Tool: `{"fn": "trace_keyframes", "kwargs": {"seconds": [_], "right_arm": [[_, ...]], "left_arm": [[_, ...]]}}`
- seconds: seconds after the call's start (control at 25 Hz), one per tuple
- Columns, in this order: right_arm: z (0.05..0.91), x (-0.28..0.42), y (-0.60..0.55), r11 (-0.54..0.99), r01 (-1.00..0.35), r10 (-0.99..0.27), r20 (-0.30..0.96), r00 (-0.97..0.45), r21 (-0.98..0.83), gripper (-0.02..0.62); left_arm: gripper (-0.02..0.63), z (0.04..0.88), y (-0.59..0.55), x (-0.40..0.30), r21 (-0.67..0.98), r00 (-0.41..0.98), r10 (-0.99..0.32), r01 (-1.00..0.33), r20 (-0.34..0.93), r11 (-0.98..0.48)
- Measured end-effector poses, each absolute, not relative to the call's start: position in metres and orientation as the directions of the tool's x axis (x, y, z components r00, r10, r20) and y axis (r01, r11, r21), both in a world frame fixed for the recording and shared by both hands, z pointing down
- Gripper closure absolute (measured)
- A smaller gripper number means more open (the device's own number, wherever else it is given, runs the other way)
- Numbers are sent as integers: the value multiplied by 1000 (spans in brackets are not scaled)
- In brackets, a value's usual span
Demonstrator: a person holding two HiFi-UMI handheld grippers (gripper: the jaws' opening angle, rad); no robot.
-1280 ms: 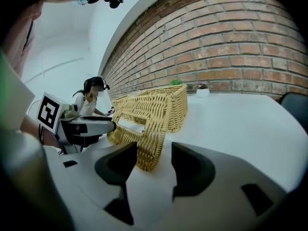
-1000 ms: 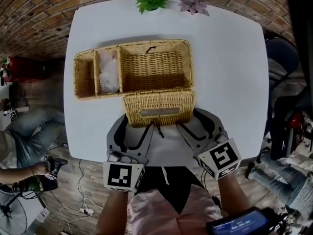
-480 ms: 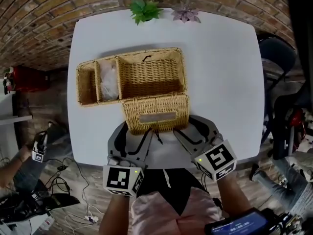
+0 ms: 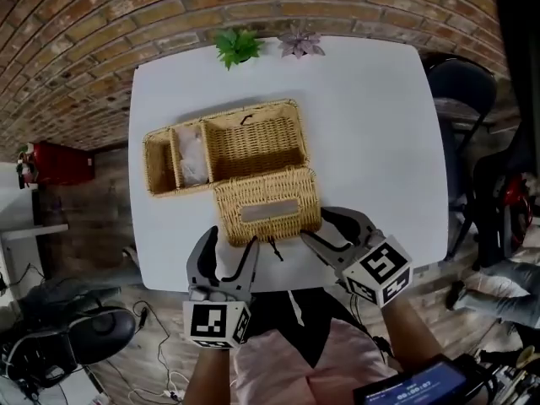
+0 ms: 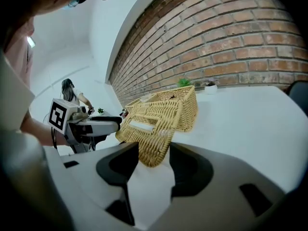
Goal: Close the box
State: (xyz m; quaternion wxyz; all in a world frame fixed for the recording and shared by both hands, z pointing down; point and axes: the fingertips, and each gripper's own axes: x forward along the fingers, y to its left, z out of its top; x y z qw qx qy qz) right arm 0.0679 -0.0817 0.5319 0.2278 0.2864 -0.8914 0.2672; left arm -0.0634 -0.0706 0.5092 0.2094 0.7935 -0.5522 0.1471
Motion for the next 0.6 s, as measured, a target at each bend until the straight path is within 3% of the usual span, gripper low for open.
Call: {"fn": "trace_keyframes", "kwargs": {"seconds": [0.6], "right_arm": [[498,68,-82,580,-547,-315,453,-834,-604,405]], "left_arm": [[284,439,-72,-65,12,331,-858,-935,393,-356]]}}
